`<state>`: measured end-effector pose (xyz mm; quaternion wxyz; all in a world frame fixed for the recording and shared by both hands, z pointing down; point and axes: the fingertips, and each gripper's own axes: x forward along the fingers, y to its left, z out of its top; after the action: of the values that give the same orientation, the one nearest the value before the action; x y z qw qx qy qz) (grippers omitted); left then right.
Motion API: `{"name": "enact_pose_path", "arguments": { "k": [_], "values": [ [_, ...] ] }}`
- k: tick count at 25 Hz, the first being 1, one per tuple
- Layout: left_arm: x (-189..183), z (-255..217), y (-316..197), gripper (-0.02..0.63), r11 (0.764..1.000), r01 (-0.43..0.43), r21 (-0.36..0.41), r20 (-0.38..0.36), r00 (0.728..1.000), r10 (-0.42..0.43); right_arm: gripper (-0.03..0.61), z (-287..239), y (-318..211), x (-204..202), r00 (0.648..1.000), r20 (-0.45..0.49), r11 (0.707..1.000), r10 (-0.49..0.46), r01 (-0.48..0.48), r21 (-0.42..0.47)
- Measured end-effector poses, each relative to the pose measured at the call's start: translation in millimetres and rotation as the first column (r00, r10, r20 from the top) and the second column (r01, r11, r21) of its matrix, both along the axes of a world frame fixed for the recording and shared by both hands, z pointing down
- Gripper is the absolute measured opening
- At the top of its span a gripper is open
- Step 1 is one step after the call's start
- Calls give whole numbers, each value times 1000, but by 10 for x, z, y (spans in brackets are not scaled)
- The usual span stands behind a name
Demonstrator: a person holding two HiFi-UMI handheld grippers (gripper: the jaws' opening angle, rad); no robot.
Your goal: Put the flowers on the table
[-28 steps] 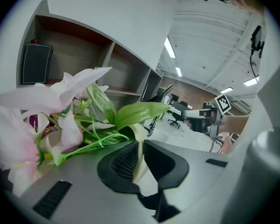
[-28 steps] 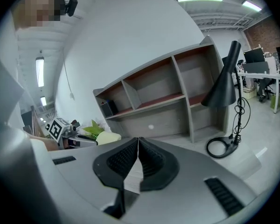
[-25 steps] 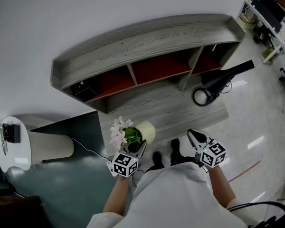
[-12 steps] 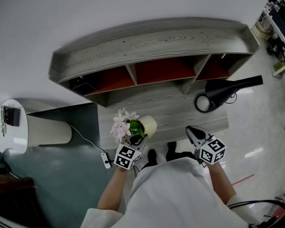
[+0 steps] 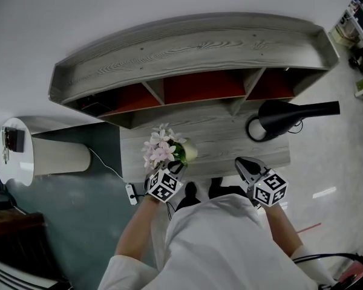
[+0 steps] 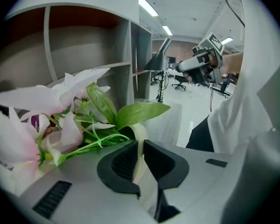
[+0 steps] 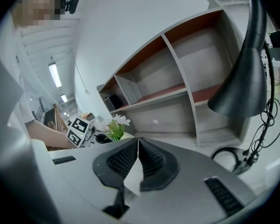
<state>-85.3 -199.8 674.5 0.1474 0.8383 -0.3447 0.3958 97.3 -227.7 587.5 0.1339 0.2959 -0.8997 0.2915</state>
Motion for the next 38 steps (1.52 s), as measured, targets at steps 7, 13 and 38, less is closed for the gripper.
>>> {"name": "enact_pose_path", "arguments": {
  "k": [7,13,38],
  "values": [
    [75,321,-71,51,995,-94,-38,127,987,98,20,185,-24,-33,997,-12,996,-79,79,-37],
    [156,637,-90,51,976,-205,-74,198,956,216,20,234,-47,-182,997,-14,995,-82,81,-55],
    [-86,1730,334,52,901,-373,-221,372,822,431,20,420,41,-510,995,-95,993,12,-24,-119]
  ]
}}
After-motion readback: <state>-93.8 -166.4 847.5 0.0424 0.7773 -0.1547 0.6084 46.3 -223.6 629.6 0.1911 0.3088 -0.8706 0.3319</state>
